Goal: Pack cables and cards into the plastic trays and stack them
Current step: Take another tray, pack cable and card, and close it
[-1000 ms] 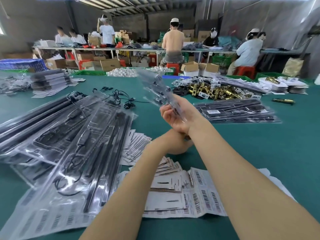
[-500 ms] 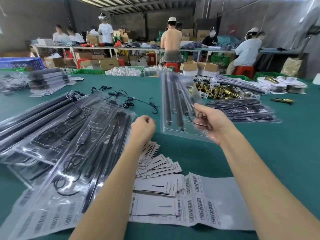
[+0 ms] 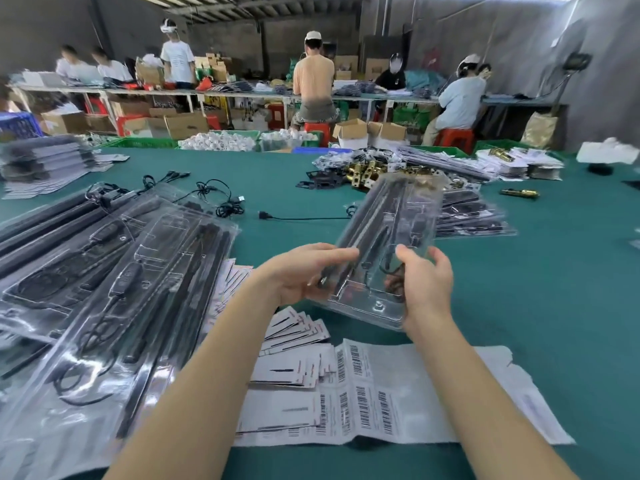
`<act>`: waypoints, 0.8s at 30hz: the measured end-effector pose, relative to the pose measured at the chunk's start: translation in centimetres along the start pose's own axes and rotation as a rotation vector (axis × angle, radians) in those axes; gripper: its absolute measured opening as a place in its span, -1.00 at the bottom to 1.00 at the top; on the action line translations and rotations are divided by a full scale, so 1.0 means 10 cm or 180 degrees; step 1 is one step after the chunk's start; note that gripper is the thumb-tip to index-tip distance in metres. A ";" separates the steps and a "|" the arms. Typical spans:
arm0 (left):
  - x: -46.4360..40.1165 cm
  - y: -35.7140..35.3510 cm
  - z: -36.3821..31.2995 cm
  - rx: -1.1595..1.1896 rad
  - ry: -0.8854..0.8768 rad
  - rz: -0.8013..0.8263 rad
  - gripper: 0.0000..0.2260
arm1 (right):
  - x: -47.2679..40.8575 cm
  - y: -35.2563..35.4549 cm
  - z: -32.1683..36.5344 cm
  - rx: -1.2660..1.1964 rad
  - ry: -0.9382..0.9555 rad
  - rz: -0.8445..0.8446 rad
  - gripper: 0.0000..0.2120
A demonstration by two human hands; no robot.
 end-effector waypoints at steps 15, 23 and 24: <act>0.29 0.53 -0.16 -0.0628 0.0251 0.0201 -0.44 | -0.36 0.53 0.05 -0.1761 -0.0885 0.0896 -0.48; 0.30 0.63 -0.27 -0.1518 -0.0311 -0.0921 -0.48 | -0.45 0.81 0.05 -0.1814 -0.0789 0.0535 -0.55; 0.29 0.64 -0.28 -0.1562 -0.0424 -0.1039 -0.49 | -0.46 0.83 0.05 -0.1631 -0.0798 0.0483 -0.57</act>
Point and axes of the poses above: each hand's wrist, its own x-axis away from the middle knuckle, its own y-axis out of the back of the hand, z = x × y, the point moved 1 cm from there along -x, towards the middle knuckle, and after that the axes turned 13 degrees about x, right-handed, at the moved point
